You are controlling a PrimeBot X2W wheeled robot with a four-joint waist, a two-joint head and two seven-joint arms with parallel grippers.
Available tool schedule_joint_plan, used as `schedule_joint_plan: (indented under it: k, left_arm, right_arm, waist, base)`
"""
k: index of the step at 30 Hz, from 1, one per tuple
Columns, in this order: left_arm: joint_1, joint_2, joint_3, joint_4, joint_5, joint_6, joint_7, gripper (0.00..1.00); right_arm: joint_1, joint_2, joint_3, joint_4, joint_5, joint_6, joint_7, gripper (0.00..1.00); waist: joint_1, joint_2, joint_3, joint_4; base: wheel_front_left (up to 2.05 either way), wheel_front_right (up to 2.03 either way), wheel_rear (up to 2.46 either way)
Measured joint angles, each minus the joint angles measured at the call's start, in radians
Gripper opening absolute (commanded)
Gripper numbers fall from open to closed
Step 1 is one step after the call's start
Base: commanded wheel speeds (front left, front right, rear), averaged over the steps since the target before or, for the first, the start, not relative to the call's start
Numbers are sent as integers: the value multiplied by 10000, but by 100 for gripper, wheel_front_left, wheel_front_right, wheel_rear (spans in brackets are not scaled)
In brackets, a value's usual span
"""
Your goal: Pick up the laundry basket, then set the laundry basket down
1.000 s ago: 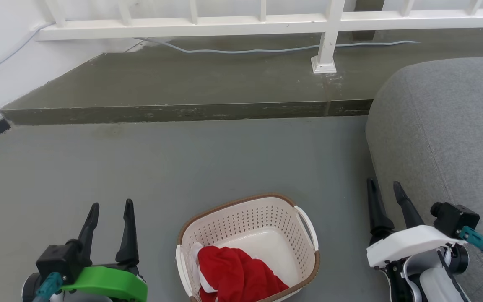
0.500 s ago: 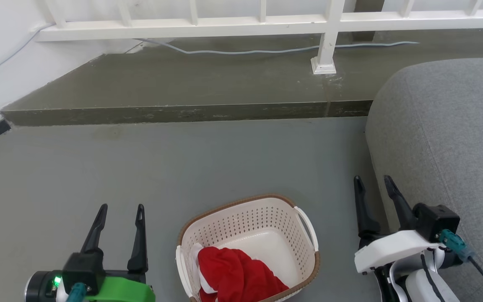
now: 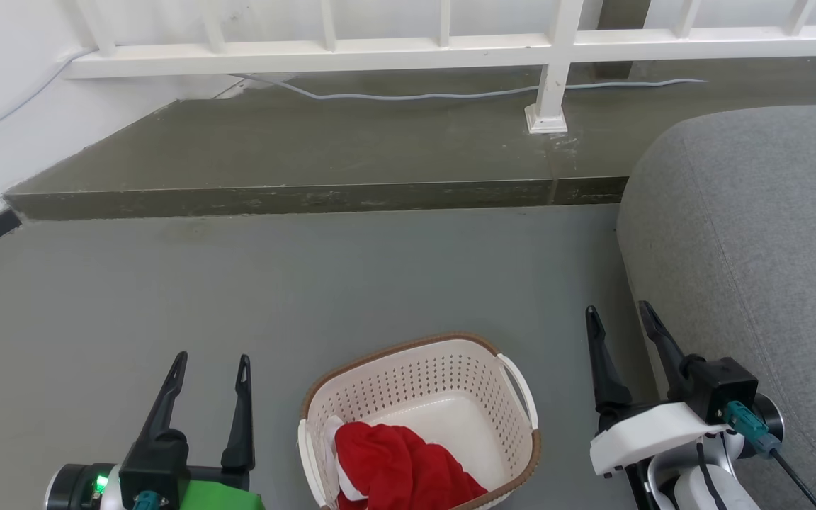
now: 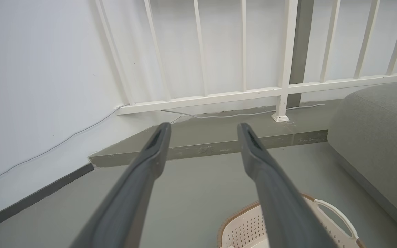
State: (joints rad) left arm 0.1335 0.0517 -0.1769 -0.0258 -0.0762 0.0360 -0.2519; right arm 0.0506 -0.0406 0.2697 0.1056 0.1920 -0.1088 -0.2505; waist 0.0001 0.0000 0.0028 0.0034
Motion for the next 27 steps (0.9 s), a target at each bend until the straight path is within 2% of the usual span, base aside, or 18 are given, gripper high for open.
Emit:
schedule_joint_plan:
  k: [19,27]
  left_arm:
    - [105,-2,119,111,-157,0,0,100]
    - [110,-4,174,73,-274,-2,2,100]
  right_arm:
    - [11,0,10,6,2,-71,-2,100]
    - [19,0,-10,-15,2,-71,-2,100]
  waist:
    - [0,0,15,-8]
    - [-1,0,415,-42]
  base:
    - [0,0,0]
    - [0,0,0]
